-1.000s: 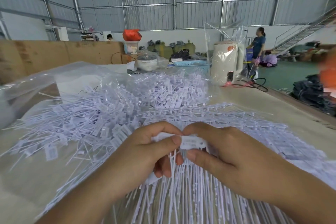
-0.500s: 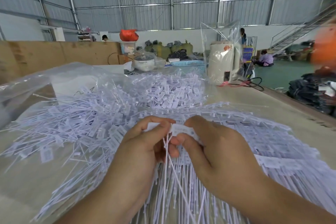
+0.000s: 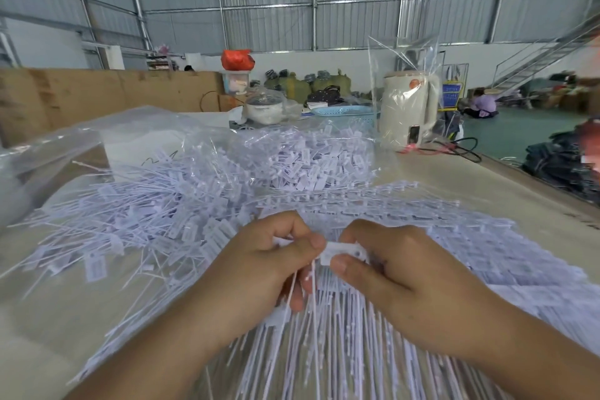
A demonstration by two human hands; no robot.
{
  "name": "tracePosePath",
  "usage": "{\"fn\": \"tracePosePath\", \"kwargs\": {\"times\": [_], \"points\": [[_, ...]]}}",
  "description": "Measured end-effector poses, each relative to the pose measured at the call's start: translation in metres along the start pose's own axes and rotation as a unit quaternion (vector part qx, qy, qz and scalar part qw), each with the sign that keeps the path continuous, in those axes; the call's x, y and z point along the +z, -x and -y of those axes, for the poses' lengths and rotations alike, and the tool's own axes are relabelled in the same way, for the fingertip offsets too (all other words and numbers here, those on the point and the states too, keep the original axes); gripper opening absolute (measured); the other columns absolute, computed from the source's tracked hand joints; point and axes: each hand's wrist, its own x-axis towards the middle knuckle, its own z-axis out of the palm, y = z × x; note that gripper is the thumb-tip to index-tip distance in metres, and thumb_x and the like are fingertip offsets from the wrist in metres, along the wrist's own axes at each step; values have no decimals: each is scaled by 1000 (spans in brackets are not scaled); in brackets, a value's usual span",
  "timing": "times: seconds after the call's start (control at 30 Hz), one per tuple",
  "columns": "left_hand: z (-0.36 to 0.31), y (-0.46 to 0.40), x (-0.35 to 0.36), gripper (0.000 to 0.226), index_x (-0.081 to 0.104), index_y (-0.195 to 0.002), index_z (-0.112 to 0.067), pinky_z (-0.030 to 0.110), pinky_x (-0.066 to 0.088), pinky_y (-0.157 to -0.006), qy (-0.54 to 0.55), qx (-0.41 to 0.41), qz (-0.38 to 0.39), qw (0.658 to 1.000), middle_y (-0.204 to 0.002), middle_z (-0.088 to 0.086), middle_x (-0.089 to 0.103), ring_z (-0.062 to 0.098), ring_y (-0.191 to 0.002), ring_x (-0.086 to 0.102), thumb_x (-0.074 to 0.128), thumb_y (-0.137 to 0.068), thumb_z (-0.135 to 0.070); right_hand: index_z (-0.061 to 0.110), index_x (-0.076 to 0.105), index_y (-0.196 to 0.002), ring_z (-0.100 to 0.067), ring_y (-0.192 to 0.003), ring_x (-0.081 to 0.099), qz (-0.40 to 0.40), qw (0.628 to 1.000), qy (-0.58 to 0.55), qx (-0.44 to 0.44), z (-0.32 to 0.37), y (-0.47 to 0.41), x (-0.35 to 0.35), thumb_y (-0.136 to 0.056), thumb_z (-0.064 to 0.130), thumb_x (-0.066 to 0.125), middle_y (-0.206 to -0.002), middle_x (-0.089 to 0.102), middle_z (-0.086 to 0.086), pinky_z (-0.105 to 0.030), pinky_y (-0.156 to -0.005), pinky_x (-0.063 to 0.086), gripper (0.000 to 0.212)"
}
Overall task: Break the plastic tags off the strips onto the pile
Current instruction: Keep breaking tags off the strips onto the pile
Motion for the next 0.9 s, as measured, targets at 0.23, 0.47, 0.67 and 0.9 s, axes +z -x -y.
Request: {"fn": "tracePosePath", "kwargs": {"times": [0.23,0.47,0.67,0.9], "points": [[-2,-1,17,26,57,-59,-18,26,38,-50,176,-30,-94,979,-56,12,55,19,-40,47,69,-66,-41,23,50,-89,-11,-41,38,-134,985,104,16,17,-1,14,-95,37,46,-49,29,15,-24,-40,25,15],[1,-2,17,17,65,-73,-11,21,47,-42,367,-59,-154,915,-57,4,58,11,-42,50,62,-85,-21,23,51,-93,-10,-39,43,-220,973,38,51,12,-3,16,-101,41,38,-46,37,14,-16,-38,24,24],[10,-7,-8,15,70,-82,-26,34,51,-56,106,-13,-111,988,-62,5,68,18,-49,61,64,-87,-38,44,28,-124,-5,-49,51,-59,997,-43,9,-2,1,7,-93,60,35,-62,55,17,-20,-47,36,35],[4,2,6,19,69,-84,-26,26,45,-54,52,8,60,997,-58,7,63,20,-53,60,62,-84,-44,49,-11,-143,2,-62,57,62,997,25,-27,1,4,11,-88,69,25,-95,69,10,-28,-68,51,68]]}}
